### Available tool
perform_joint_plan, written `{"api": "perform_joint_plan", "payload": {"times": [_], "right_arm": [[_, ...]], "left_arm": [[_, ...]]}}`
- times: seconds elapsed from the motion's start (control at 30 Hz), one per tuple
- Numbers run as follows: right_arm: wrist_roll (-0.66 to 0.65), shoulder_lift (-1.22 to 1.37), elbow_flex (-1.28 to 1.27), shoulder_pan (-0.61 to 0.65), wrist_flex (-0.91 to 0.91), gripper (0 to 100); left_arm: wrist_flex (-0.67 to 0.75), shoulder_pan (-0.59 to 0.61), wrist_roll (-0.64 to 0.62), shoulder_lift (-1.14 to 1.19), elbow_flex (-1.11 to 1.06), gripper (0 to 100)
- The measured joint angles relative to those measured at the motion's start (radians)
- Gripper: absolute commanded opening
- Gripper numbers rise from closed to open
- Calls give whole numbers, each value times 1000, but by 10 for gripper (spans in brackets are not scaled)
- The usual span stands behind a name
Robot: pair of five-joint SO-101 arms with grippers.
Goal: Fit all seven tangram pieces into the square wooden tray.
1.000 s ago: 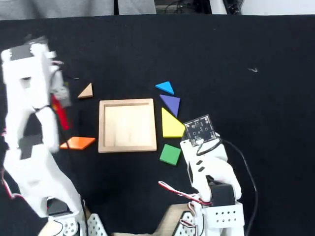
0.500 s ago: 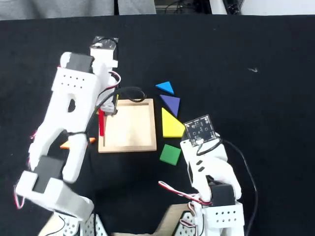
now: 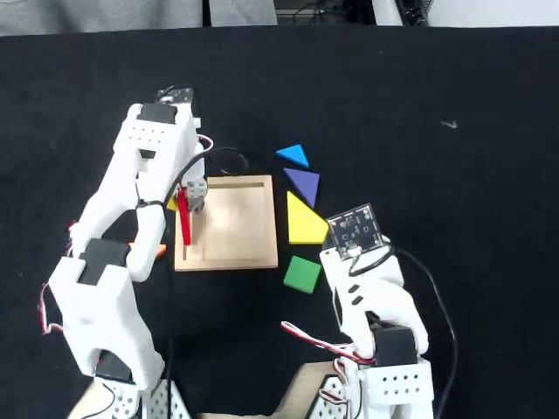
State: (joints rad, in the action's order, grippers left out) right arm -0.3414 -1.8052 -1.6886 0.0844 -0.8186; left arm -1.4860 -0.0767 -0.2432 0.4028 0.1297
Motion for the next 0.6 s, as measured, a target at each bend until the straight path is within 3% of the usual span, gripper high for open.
{"api": "perform_joint_plan", "payload": {"times": [0.5,0.6], "right_arm": [[0,0,0,0,0,15],[0,0,0,0,0,15]], "left_arm": [[68,-2,-8,-3,-127,31],[68,-2,-8,-3,-127,97]]}}
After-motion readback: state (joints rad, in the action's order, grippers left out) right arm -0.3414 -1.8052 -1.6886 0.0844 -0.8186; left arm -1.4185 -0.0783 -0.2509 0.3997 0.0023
